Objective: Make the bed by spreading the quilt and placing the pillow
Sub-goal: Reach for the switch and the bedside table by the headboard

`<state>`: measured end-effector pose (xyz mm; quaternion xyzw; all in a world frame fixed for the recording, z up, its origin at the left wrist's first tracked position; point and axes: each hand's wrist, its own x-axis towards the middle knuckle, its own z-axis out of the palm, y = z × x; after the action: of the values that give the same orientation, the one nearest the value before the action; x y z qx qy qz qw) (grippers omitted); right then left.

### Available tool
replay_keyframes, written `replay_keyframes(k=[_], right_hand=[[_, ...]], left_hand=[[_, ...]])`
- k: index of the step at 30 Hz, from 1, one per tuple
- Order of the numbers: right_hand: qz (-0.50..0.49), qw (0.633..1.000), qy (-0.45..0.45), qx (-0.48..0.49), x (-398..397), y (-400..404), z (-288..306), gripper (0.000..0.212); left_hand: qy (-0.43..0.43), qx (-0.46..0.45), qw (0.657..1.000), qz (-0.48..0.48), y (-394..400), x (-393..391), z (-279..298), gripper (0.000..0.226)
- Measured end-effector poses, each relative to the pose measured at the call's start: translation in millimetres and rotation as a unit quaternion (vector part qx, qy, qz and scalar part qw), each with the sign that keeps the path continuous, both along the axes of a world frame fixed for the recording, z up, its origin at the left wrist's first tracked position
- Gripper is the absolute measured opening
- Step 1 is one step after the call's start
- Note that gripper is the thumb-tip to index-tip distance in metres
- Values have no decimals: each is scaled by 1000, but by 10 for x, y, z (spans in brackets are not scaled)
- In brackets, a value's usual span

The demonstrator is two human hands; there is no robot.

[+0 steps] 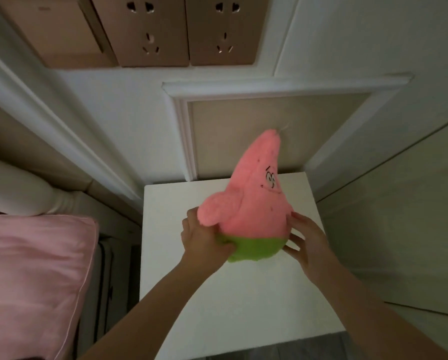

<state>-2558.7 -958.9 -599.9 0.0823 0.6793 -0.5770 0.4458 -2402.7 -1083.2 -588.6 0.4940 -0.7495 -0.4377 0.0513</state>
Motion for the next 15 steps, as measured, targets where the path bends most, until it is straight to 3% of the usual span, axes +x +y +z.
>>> replay_keyframes(k=[4,9,12,15], right_hand=[[-18,998,63,-21,96,-69,-7,38],[-23,991,132,-16,91,-145,13,45],[-17,985,167,-28,135,-180,0,45],[-24,981,186,-43,175,-242,6,46]], left_hand=[[87,97,991,41,54,78,-132,61],[191,306,924,127,8,67,-60,64],[221,319,889,244,-2,-25,-69,65],[232,308,873,300,-21,-116,-144,63]])
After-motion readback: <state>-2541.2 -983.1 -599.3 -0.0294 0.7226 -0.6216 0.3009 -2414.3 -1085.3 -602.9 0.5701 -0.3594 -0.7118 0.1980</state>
